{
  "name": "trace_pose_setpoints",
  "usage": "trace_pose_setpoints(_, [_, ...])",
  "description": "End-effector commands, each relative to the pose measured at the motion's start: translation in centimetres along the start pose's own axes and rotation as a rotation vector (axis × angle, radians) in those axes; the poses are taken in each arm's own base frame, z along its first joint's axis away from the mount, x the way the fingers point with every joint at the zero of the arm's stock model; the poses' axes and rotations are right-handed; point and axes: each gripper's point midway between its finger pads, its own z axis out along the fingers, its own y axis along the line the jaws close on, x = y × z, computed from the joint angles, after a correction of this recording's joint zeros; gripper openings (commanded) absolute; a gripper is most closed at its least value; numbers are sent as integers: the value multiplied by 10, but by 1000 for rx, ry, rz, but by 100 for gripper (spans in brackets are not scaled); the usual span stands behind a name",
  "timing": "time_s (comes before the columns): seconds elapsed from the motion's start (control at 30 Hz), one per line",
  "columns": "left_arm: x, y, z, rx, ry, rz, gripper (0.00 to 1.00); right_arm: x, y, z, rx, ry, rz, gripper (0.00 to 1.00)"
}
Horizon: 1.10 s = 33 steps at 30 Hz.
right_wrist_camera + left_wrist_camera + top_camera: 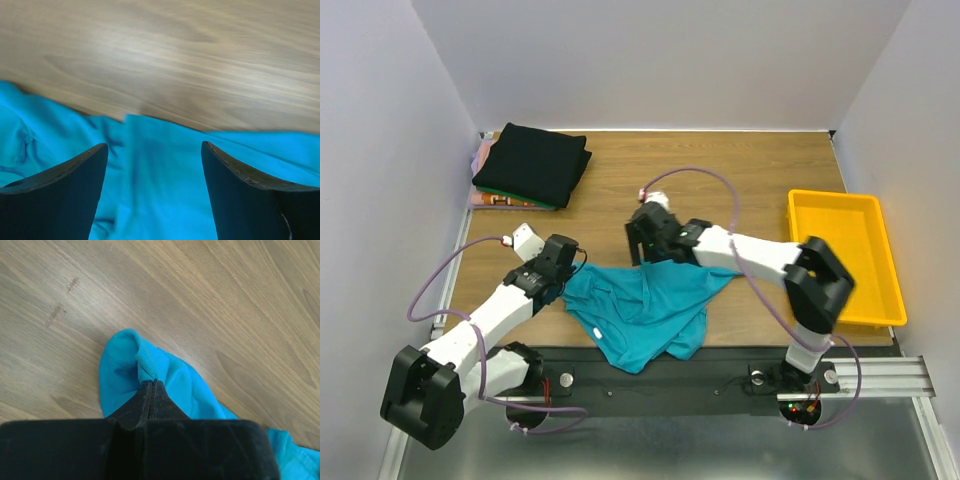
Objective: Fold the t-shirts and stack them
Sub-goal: Flatten the tshirt out
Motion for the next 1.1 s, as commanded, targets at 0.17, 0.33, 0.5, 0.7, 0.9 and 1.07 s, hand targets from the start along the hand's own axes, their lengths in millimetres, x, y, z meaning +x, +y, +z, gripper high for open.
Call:
trace_pose_setpoints(0.17, [0,4,-1,27,-3,-16,0,8,54,63,-16,24,-68,57])
trace_pose_setpoints(0.33, [0,7,-2,31,-5,-20,0,4,42,71,71,-15,-11,25])
trace_pose_setpoints(0.5, [-1,7,-3,36,-8,-24,0,1,32,63,105,-43,21,10])
trace_pose_setpoints(0.7, [-4,13,-6,10,-16,-30,0,-11,17,46,159,-107,64,0])
trace_pose_setpoints(0.9, [-41,4,-34,37,-95,-78,0,-53,-24,-29,227,-305,152,0])
trace_pose_setpoints(1.07, [-107,-35,-97,230,-204,-175,0,-111,-58,-156,129,-570,295,0])
